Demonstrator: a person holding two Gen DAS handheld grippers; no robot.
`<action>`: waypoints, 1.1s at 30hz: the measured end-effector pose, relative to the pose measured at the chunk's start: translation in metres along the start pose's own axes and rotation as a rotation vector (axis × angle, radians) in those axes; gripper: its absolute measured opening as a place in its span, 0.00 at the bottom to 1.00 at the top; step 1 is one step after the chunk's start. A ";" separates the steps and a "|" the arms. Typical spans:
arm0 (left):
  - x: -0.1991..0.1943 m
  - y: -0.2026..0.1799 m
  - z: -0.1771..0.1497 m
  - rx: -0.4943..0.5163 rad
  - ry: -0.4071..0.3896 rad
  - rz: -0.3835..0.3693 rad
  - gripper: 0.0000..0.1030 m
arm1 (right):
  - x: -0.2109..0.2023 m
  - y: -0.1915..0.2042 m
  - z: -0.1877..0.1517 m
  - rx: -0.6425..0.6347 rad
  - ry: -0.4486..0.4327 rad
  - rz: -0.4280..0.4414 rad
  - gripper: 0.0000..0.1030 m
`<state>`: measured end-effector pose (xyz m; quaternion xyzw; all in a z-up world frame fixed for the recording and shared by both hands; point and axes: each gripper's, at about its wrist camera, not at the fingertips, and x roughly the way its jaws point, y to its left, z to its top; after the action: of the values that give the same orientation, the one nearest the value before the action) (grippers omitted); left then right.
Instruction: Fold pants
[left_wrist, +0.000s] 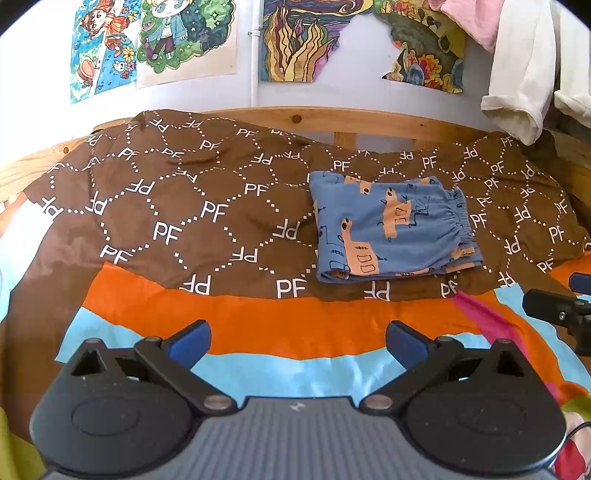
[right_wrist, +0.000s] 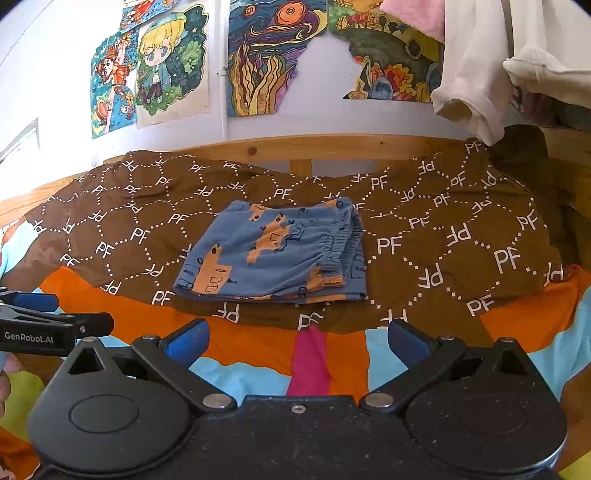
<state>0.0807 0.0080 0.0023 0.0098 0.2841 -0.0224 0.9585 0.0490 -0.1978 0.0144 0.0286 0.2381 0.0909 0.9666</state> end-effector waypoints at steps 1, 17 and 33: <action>0.000 0.000 0.000 0.001 0.002 0.000 1.00 | 0.000 0.000 0.000 0.001 0.001 -0.001 0.99; 0.001 0.001 0.000 -0.004 0.006 0.003 1.00 | 0.003 0.001 -0.002 -0.004 0.019 -0.003 0.99; 0.001 0.002 -0.001 -0.011 0.003 0.006 1.00 | 0.005 0.001 -0.002 -0.006 0.025 -0.003 0.99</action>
<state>0.0812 0.0103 0.0009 0.0055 0.2855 -0.0180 0.9582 0.0520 -0.1958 0.0103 0.0242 0.2498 0.0903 0.9638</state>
